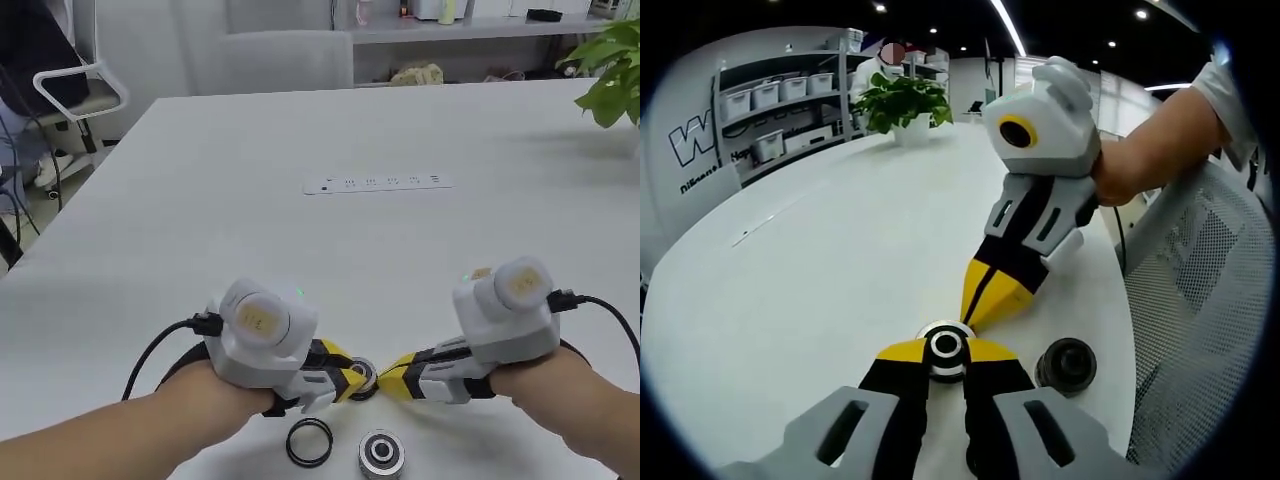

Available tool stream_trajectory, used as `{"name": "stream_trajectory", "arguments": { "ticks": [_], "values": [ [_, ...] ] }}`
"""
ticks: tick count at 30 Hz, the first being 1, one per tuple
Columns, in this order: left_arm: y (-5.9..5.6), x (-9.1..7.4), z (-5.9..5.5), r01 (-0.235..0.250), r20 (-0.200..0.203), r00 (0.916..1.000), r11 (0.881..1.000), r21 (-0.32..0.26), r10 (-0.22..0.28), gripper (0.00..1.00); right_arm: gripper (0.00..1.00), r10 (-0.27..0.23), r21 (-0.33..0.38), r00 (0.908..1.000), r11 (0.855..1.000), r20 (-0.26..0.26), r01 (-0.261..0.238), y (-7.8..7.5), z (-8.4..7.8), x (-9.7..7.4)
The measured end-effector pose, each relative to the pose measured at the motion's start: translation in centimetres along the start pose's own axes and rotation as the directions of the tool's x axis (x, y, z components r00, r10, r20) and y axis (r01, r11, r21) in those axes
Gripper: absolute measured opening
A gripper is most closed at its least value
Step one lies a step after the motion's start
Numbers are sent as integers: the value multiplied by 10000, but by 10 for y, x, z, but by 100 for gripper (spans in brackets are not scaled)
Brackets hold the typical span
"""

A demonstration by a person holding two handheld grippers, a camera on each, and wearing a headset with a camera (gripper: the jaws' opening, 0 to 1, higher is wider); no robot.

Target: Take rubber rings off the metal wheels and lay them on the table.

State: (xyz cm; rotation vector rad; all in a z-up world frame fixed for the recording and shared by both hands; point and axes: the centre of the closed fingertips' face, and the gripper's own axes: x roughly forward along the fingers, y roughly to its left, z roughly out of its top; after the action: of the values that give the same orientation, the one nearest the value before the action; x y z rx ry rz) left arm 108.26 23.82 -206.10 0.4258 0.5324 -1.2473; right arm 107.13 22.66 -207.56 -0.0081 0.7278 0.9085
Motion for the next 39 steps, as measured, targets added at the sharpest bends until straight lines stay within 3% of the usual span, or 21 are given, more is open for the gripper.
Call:
{"name": "stream_trajectory", "arguments": {
  "ticks": [11, 39],
  "values": [
    [0, 0, -1, 8, 15, 10000, 10000, -17, -8, 7, 0, -20, 1321, 9985, 9912, 548, -52, -4, 7, -3],
    [-1, 2, 2, -177, -87, 9998, 9998, -82, 177, 7, 0, -199, 2260, 9925, 9741, 1208, -80, -8, 14, -5]
  ]
}}
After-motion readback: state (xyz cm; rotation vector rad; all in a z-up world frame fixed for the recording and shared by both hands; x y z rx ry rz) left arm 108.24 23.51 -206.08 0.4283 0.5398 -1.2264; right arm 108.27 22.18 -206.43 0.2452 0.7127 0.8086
